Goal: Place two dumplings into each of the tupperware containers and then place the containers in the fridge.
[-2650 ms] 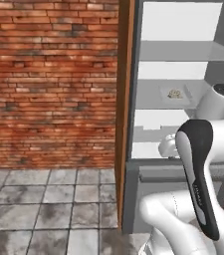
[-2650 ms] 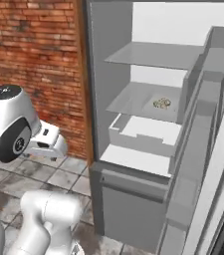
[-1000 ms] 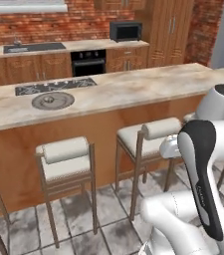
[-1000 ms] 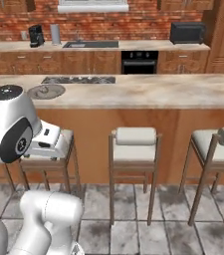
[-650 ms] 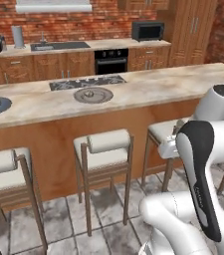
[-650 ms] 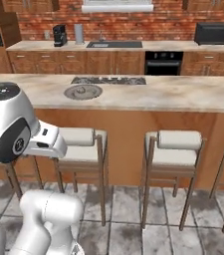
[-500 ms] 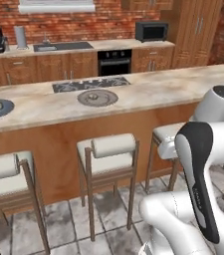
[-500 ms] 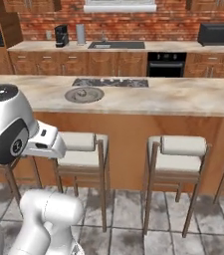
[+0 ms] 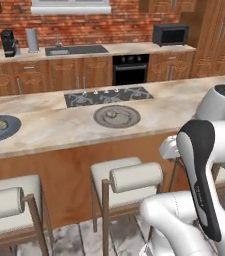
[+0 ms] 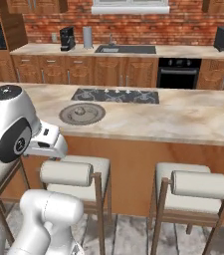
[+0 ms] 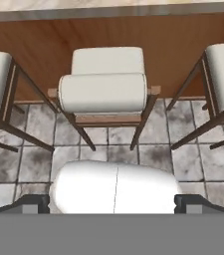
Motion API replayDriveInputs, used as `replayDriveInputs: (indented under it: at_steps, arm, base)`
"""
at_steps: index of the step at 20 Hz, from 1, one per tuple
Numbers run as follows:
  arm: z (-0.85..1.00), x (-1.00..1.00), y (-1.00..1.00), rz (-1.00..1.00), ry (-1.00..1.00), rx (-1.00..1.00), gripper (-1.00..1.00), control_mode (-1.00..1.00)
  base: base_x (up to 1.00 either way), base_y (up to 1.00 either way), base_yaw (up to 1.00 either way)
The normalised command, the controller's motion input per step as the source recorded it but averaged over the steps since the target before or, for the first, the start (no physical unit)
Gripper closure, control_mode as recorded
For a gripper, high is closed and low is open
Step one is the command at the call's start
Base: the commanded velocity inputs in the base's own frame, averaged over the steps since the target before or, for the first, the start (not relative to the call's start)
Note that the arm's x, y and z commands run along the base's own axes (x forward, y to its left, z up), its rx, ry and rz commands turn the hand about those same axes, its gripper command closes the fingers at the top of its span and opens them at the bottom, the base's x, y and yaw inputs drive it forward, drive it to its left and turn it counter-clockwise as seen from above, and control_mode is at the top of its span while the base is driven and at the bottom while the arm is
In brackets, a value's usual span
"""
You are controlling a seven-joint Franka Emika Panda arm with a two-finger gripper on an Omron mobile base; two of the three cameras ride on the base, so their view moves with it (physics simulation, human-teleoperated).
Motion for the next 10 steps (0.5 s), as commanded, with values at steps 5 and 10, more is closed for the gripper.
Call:
replayDriveInputs:
  at_steps: [5,10]
  arm:
    - [0.00,0.00,0.00,0.00,0.00,0.00,-1.00,1.00]
    - [0.00,0.00,0.00,0.00,0.00,0.00,-1.00,1.00]
  base:
    - [0.52,0.00,0.11]
    - [0.59,0.00,0.12]
